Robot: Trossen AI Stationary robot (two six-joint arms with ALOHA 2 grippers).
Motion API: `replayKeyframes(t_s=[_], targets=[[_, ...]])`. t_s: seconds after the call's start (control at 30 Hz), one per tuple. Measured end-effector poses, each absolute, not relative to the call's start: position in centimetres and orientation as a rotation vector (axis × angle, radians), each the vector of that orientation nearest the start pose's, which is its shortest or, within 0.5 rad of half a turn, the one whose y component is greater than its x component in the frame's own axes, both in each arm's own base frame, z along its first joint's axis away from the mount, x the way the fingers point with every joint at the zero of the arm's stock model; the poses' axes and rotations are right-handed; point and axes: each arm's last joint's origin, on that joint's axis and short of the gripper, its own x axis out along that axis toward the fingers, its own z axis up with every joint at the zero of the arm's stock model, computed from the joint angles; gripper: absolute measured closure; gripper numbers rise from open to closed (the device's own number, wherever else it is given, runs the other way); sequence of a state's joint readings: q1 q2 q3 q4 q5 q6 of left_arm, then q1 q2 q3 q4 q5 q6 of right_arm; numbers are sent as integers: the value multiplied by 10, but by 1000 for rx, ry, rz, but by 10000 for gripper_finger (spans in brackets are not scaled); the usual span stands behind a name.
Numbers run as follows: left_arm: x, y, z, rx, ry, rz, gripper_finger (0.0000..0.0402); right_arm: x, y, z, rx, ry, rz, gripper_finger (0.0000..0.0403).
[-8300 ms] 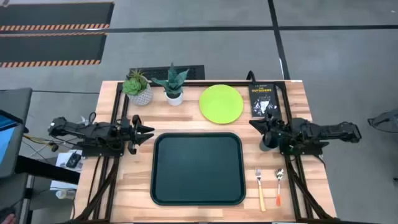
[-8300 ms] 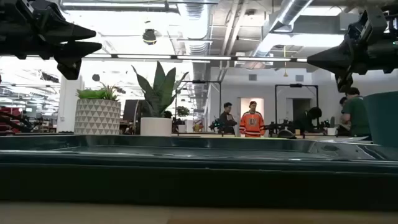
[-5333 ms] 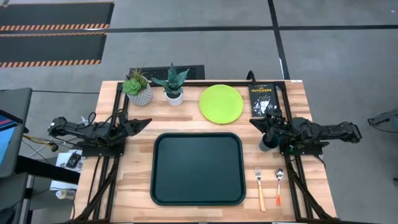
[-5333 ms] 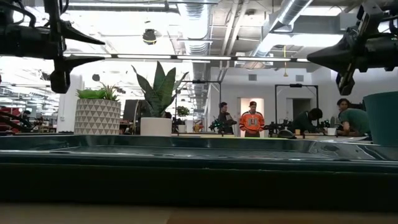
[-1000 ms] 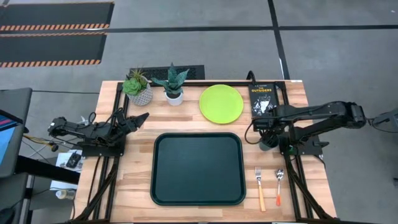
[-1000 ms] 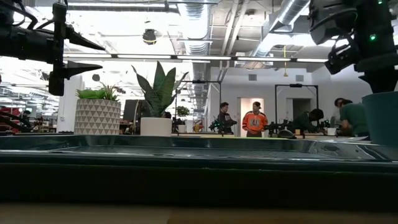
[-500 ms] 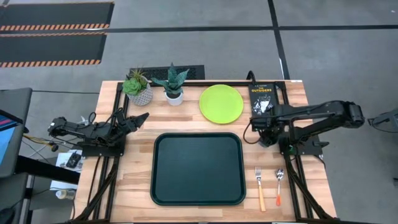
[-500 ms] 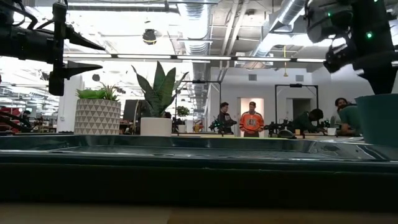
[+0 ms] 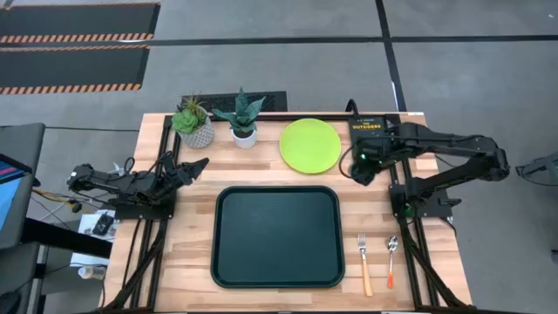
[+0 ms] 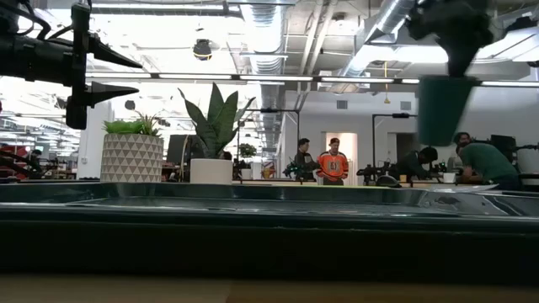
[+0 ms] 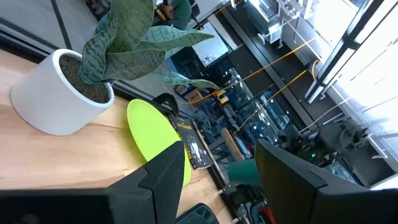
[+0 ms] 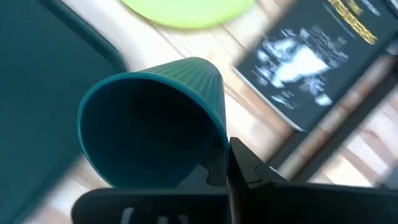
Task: Pick and place plate/cup/fork/spoon on tray
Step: Put the dark green cup on the top left of the black tray
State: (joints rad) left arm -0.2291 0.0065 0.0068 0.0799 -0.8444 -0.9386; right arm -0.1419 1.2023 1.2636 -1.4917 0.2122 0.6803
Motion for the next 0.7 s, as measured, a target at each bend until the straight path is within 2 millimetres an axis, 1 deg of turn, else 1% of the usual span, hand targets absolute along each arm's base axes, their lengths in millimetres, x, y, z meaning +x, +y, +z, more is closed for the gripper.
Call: replayKeyframes(t_s=[0.07,0.17,0.37,0.53,0.7], targets=[[90,1,172,-950,-355,537,218,191,-34,337,512,1263,-724,401],[90,1,172,-951,-355,537,218,220,-36,345,490,1284,-646,401],[90,1,172,-954,-356,536,218,291,-40,357,370,1284,-504,402],[90,1,172,-955,-356,536,218,345,-43,354,318,1234,-411,402],[90,1,172,-955,-357,536,218,390,-42,344,287,1175,-335,402]])
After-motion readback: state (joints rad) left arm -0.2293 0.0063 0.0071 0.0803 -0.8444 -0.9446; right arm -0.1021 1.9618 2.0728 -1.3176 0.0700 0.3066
